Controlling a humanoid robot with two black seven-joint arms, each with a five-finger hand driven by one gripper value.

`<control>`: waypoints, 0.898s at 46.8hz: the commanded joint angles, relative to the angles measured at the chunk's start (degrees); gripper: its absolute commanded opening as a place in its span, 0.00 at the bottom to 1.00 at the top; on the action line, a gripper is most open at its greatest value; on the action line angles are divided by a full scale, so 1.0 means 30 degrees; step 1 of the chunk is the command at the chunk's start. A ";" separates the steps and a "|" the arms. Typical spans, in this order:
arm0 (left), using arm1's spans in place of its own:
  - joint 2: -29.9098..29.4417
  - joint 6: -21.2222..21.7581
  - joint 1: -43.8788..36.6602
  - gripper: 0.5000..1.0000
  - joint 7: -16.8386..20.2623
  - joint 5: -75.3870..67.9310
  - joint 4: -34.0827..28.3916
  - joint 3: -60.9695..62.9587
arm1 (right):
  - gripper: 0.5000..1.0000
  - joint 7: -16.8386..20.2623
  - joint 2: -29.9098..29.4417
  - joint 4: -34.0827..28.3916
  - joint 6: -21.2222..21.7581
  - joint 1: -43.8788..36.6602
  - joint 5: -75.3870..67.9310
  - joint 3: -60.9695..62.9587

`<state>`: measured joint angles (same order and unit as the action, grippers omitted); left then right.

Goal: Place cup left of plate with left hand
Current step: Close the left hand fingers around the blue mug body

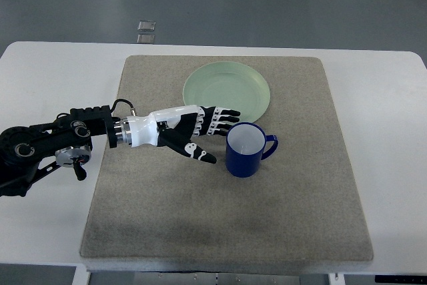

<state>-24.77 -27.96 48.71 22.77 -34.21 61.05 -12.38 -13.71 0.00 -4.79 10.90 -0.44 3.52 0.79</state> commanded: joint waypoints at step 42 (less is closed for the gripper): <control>0.3189 0.0122 -0.0034 0.99 -0.0002 -0.0022 -0.2186 -0.0062 | 0.86 0.0000 0.0000 0.0014 0.0001 0.0001 0.0000 0.0000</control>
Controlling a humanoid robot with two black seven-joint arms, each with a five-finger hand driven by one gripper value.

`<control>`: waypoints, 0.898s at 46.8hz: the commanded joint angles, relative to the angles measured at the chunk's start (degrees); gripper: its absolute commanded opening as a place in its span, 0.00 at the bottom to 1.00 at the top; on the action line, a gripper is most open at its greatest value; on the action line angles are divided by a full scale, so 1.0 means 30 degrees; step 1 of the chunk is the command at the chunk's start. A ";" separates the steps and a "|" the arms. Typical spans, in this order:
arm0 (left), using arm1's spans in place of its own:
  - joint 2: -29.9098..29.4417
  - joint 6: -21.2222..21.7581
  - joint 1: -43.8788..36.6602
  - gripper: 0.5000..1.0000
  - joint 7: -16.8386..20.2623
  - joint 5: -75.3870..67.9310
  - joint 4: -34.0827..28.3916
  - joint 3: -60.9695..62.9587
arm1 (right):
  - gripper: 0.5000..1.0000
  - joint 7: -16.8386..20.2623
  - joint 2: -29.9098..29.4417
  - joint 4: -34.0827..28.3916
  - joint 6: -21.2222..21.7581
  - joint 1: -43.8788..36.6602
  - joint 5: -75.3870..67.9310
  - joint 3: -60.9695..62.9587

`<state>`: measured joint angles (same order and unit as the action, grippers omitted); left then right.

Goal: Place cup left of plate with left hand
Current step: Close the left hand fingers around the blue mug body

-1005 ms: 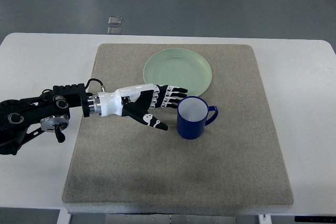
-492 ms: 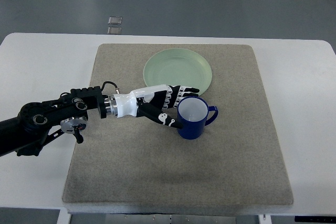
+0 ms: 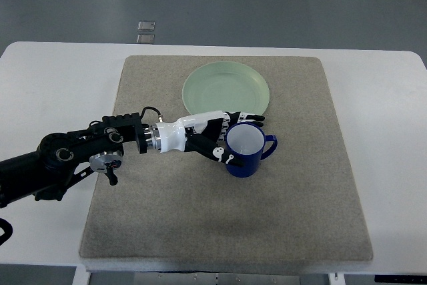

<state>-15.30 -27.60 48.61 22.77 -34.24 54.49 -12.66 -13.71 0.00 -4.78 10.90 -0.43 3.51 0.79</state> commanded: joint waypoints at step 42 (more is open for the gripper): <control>0.0676 0.0881 -0.0002 0.95 -0.0090 -0.0129 -0.0293 0.0118 | 0.86 0.0000 0.0000 0.0010 0.0000 -0.0002 0.0000 0.0000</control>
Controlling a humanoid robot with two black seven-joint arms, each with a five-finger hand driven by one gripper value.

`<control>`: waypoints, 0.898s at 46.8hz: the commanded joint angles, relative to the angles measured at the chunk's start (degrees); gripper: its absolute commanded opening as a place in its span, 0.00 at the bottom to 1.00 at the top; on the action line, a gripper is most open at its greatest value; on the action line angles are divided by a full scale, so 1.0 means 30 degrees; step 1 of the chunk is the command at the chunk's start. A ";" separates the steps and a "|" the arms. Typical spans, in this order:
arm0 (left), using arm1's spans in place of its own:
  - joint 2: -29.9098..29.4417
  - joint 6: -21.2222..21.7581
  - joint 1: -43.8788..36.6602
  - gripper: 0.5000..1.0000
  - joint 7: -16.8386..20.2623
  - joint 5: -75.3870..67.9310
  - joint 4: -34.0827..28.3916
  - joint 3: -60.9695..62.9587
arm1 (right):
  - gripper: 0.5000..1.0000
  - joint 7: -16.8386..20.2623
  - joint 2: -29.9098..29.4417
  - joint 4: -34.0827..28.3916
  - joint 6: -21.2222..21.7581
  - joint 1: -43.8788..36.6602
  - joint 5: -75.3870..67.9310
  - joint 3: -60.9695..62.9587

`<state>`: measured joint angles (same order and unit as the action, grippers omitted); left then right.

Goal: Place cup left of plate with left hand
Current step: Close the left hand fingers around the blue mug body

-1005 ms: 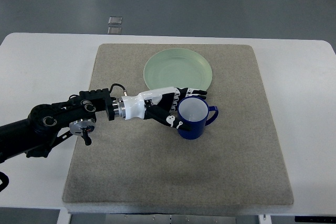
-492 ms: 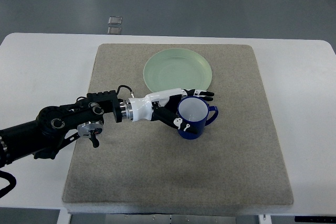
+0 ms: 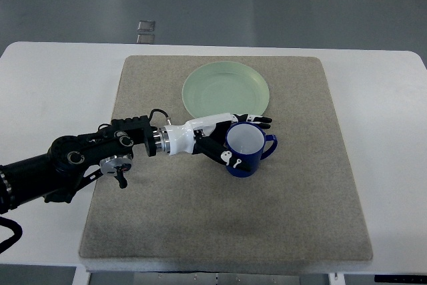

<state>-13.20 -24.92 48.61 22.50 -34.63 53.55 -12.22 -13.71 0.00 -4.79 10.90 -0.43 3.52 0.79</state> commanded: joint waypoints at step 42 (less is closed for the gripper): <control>0.0121 -0.0014 -0.0001 0.19 0.0030 -0.0030 -0.0007 -0.0086 | 0.86 0.0000 0.0000 0.0013 0.0000 -0.0004 0.0000 0.0000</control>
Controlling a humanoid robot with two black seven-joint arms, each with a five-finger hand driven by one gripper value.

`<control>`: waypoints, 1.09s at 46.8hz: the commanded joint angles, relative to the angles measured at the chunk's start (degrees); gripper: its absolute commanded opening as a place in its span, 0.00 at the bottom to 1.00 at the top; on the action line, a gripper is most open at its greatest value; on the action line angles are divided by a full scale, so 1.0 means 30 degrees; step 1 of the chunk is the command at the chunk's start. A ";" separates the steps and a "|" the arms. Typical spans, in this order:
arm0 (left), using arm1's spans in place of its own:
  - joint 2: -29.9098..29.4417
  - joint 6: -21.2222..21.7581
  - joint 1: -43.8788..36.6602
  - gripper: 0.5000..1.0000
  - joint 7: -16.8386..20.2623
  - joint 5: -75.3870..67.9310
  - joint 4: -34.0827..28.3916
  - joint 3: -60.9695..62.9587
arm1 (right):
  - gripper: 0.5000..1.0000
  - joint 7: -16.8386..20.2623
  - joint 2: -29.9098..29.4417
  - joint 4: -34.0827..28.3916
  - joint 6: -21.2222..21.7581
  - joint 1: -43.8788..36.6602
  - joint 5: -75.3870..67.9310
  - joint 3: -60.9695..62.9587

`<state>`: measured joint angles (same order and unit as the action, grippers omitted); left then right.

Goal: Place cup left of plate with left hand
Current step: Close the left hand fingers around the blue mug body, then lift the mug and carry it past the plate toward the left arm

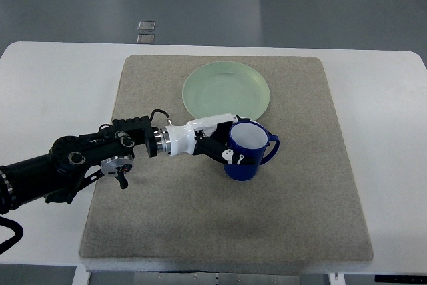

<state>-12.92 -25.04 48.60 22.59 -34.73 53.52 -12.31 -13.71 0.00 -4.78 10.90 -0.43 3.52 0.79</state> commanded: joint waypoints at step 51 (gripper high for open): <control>-0.1435 0.2430 0.0205 0.24 0.0937 0.0003 -0.4479 -0.5682 | 0.86 0.0000 0.0000 -0.0018 0.0000 -0.0002 0.0000 0.0000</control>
<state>-16.43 -17.83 49.22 24.44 -34.72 41.54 -29.15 -13.71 0.00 -4.78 10.90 -0.44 3.52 0.79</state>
